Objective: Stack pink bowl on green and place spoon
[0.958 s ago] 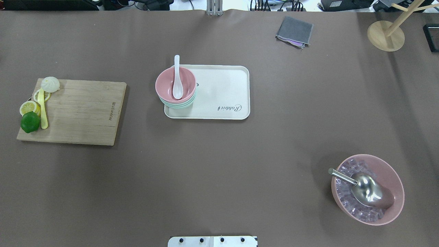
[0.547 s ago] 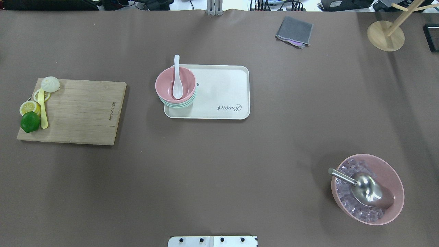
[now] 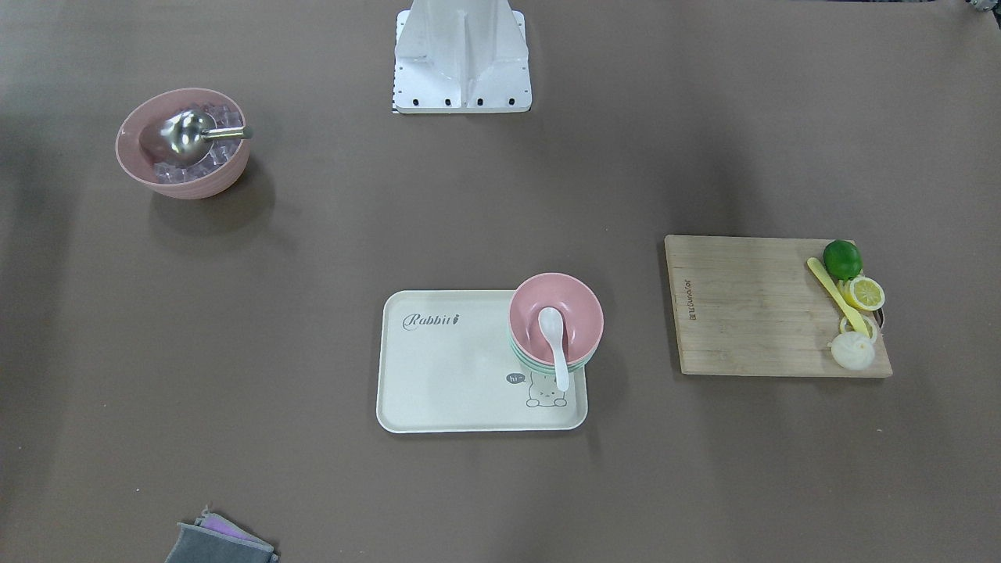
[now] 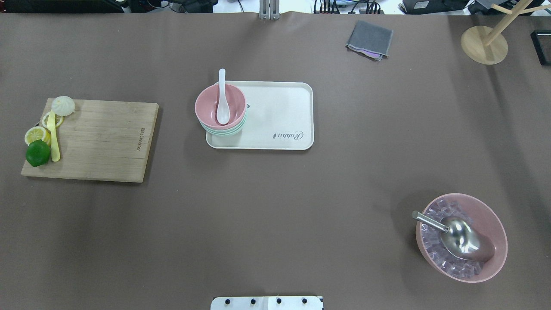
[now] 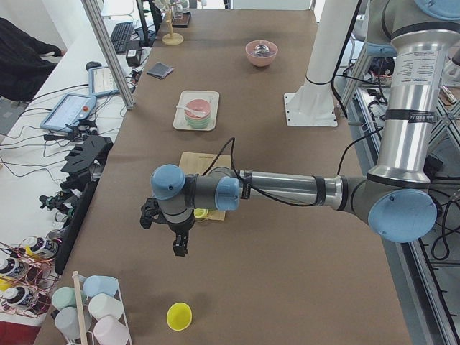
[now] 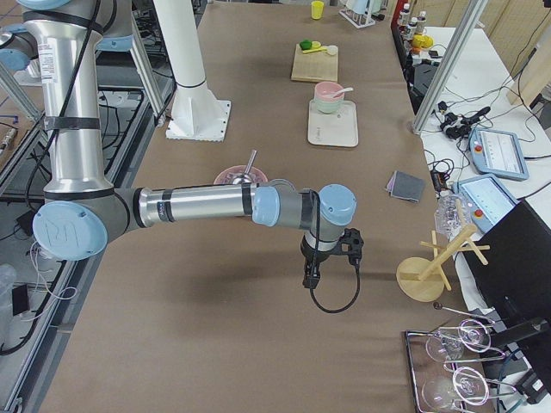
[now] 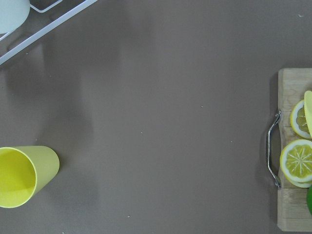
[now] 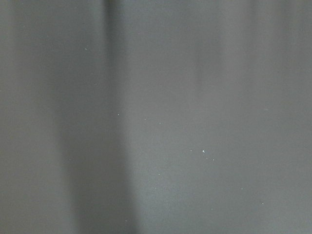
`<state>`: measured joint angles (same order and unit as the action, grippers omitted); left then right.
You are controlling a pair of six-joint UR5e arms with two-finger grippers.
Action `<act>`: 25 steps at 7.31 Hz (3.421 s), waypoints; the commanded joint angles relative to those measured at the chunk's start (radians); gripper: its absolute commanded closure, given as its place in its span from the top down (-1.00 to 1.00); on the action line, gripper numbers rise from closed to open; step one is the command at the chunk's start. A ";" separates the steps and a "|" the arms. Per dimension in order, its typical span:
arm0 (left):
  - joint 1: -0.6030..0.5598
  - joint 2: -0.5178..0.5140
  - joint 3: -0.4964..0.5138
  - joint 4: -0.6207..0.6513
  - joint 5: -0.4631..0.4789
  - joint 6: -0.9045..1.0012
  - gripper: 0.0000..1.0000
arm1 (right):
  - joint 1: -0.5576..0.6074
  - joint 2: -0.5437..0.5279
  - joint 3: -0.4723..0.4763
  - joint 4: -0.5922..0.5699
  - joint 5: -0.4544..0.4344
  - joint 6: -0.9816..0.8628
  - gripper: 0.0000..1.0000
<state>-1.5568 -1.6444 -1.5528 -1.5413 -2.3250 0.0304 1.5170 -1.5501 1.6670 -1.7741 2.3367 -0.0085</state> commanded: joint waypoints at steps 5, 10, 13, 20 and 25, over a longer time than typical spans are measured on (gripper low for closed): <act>-0.003 0.003 -0.009 0.000 -0.083 0.000 0.97 | 0.000 -0.010 0.000 0.007 0.013 0.001 1.00; -0.002 0.001 -0.004 -0.002 -0.085 0.000 0.97 | -0.001 -0.013 0.005 0.008 0.015 0.001 1.00; -0.002 0.001 -0.004 -0.002 -0.085 -0.001 0.97 | -0.001 -0.013 0.007 0.008 0.013 0.001 1.00; -0.002 -0.005 -0.007 -0.002 -0.085 -0.003 0.97 | -0.001 -0.002 0.008 0.010 0.013 0.001 1.00; 0.000 -0.012 -0.006 0.000 -0.085 -0.004 0.97 | -0.001 -0.001 0.010 0.010 0.013 0.001 1.00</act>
<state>-1.5576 -1.6532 -1.5594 -1.5422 -2.4099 0.0266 1.5156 -1.5510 1.6765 -1.7641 2.3501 -0.0078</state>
